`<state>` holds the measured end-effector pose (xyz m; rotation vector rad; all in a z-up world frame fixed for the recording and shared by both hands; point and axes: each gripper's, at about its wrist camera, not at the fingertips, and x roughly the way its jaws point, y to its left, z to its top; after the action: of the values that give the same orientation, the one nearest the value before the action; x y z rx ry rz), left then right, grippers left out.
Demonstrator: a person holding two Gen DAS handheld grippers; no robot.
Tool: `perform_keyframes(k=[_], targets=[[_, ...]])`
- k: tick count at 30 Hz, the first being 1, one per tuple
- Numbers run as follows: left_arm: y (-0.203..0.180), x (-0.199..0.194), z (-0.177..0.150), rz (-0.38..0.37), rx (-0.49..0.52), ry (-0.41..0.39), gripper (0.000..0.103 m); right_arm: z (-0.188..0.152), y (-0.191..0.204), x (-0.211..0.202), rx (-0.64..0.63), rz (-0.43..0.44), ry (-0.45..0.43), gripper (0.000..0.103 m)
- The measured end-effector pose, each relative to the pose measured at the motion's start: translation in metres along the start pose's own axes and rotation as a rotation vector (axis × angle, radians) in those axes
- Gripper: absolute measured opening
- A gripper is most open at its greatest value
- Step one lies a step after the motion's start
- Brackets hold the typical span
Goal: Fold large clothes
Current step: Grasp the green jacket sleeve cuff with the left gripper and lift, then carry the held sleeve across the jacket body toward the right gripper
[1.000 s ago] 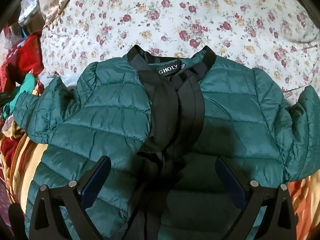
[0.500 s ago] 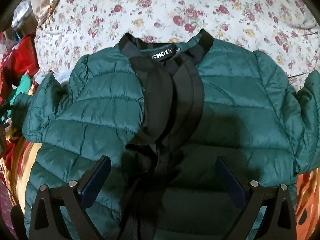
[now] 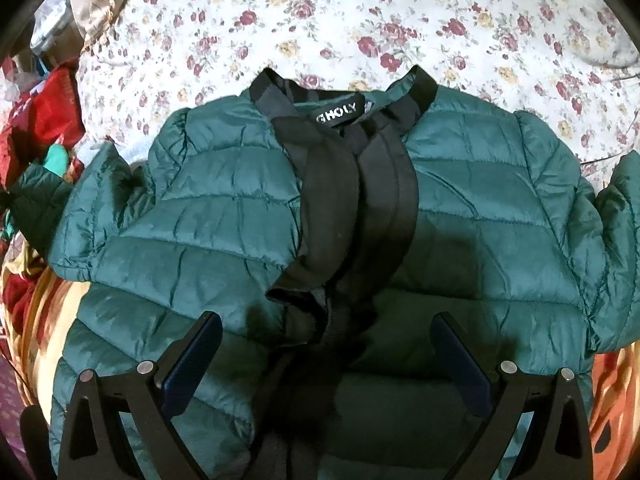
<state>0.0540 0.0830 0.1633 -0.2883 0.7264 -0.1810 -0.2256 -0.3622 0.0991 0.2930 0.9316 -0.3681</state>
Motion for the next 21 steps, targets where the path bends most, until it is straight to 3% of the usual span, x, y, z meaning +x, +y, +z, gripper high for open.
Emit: perform_keyframes(k=[10, 21], targets=[[-0.124, -0.046, -0.053, -0.081, 0.236, 0.034, 0.009, 0.005, -0.012, -0.013, 0.018, -0.027, -0.022, 0.103], [-0.225, -0.066, -0.115, -0.228, 0.369, 0.093, 0.008, 0.004, -0.038, -0.03, 0.048, -0.049, -0.045, 0.103]])
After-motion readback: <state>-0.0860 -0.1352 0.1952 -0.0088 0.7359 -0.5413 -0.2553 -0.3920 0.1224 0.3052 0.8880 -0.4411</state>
